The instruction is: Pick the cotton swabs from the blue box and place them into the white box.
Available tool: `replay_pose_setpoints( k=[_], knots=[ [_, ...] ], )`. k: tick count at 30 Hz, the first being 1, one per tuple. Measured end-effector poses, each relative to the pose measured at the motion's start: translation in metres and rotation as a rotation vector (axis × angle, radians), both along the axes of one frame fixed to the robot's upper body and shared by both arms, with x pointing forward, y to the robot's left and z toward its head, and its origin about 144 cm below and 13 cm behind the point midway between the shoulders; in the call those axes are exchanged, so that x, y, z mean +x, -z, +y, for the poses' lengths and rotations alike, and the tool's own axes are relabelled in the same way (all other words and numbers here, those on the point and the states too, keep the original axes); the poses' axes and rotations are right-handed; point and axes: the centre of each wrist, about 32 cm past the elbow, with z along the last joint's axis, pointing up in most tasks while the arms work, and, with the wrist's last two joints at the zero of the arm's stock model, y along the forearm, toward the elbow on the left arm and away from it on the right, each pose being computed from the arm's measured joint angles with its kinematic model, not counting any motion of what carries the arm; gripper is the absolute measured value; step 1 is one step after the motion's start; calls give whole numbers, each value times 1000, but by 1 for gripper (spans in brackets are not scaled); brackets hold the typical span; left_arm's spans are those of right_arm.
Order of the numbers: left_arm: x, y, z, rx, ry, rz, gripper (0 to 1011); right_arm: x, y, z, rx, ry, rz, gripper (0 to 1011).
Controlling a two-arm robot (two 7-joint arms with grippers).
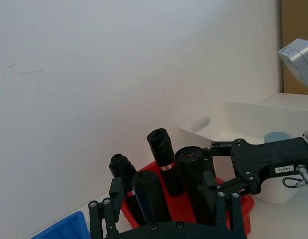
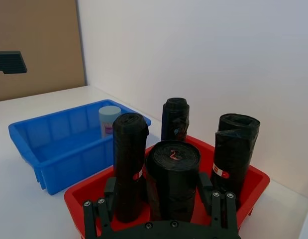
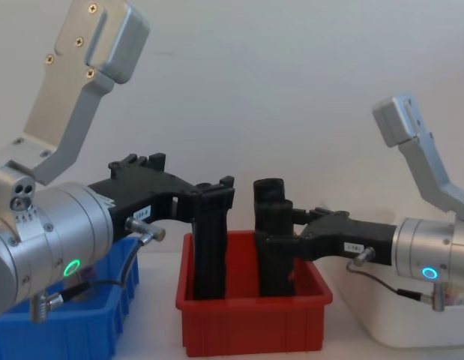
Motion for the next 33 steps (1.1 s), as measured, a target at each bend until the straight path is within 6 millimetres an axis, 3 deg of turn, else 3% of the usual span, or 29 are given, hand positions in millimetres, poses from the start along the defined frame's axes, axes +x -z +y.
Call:
replay_pose_setpoints(
  k=[14,21,29,33],
  knots=[
    [0,0,0,0,0,0,1004,16,5,4,-12,-13,13,981],
    [0,0,0,0,0,0,1004,21,6,4,-12,2,17,811],
    [0,0,0,0,0,0,1004,23,6,3,-5,17,10,536],
    [0,0,0,0,0,0,1004,24,6,3,8,25,1,499]
  ],
)
